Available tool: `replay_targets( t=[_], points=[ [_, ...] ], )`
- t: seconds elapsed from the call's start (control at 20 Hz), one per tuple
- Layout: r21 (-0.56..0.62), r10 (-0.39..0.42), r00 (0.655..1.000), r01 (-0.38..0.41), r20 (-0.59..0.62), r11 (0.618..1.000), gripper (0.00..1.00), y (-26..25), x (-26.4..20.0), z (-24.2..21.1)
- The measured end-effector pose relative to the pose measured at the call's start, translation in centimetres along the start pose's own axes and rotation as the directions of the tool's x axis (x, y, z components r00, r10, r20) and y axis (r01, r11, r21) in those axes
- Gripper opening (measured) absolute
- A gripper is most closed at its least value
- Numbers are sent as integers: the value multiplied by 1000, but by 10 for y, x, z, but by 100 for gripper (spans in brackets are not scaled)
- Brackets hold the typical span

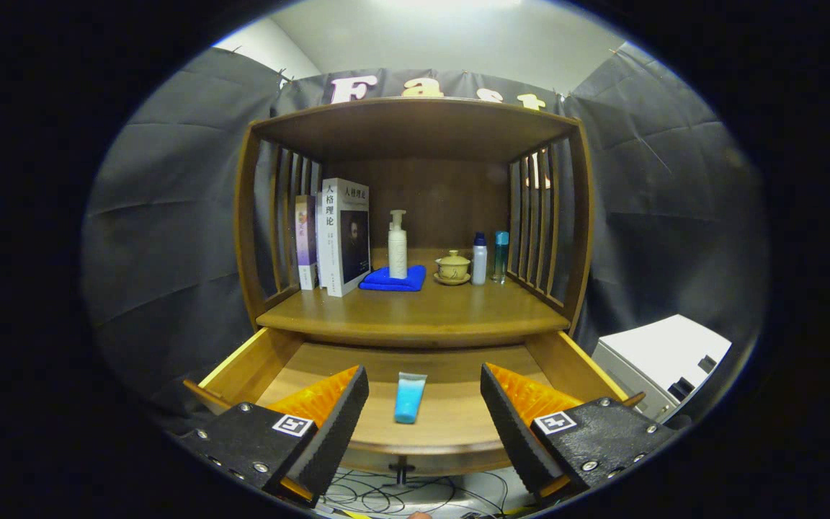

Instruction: Pull open the drawer, take out the items inside it, and place them on the countertop above the cabinet.

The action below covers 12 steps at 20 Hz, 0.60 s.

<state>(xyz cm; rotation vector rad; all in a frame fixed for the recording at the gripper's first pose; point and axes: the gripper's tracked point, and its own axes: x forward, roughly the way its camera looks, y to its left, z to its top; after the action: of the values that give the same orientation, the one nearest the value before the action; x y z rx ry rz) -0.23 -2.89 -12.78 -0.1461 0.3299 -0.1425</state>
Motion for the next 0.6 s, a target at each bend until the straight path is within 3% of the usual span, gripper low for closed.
replay_targets(
  t=[0.3, 0.6],
  points=[
    [31, -16, 987, 21, -158, 999, 96, 3, 51, -16],
    [60, 3, 950, 16, -311, 998, 96, 14, 85, -46]
  ],
)
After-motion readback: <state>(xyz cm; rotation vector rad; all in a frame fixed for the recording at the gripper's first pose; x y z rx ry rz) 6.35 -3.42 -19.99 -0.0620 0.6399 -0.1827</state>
